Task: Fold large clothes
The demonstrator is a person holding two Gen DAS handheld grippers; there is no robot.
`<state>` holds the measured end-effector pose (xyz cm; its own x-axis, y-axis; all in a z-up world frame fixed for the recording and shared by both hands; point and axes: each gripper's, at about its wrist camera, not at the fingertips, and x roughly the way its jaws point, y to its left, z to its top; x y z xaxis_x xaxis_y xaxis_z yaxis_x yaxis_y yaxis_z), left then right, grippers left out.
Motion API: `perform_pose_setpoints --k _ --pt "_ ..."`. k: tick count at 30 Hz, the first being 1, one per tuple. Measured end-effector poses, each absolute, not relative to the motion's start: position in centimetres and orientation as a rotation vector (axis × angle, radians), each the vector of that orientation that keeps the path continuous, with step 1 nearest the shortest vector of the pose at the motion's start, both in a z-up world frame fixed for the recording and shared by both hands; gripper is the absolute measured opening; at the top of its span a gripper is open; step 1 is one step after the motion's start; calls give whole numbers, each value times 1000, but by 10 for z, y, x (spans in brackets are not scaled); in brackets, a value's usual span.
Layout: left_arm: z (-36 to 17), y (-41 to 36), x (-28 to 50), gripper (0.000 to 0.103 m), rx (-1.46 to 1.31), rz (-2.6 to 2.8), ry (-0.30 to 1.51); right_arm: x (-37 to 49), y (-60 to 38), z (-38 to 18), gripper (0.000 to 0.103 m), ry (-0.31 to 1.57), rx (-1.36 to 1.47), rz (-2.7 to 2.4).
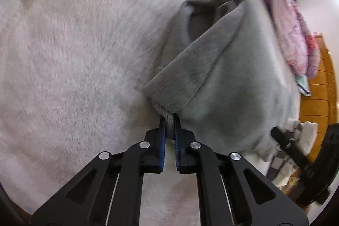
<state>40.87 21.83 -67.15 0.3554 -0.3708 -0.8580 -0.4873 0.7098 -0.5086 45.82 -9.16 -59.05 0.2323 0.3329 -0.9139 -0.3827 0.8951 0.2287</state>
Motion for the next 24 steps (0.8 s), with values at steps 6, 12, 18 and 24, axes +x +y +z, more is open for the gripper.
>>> perform_pose_setpoints --k 6,12,18,24 --pt "-630 228 406 7 -984 -61 1155 414 -52 -578 65 1113 -118 666" --pt "-602 231 412 6 -1018 -151 1143 394 -6 -583 68 996 -269 698" --pt "-583 222 427 3 -951 -164 1154 416 17 -601 68 908 -355 626" --pt "-580 213 426 4 -934 -117 1149 437 9 -604 13 996 -281 690"
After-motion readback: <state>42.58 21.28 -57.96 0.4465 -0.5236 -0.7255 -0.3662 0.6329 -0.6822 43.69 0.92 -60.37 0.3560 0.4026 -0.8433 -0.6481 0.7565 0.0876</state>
